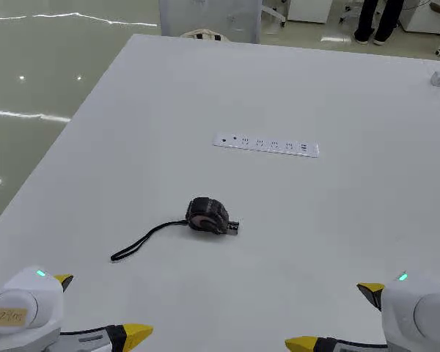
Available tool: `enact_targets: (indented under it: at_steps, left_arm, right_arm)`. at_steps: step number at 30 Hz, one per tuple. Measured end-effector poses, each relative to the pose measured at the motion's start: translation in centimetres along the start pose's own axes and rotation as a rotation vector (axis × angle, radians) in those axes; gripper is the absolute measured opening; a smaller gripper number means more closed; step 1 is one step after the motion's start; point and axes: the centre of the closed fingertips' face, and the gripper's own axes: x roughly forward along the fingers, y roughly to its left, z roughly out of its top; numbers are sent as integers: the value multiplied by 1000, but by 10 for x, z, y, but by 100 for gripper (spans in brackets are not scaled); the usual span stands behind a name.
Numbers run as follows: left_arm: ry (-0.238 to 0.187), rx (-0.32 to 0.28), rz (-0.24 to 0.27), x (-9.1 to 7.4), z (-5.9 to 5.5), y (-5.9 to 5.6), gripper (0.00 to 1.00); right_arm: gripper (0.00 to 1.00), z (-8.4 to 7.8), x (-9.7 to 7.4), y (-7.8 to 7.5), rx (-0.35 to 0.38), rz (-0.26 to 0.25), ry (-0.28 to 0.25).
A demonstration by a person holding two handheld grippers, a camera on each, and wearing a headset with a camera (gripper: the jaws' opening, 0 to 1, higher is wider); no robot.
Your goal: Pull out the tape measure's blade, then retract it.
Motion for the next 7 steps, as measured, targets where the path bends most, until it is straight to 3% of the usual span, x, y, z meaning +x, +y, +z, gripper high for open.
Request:
enact_targets:
  at_steps: [7]
  left_arm:
    - [1, 5, 0, -2, 1, -1, 100]
  right_arm:
    - [91, -3, 1, 0, 4, 3, 6]
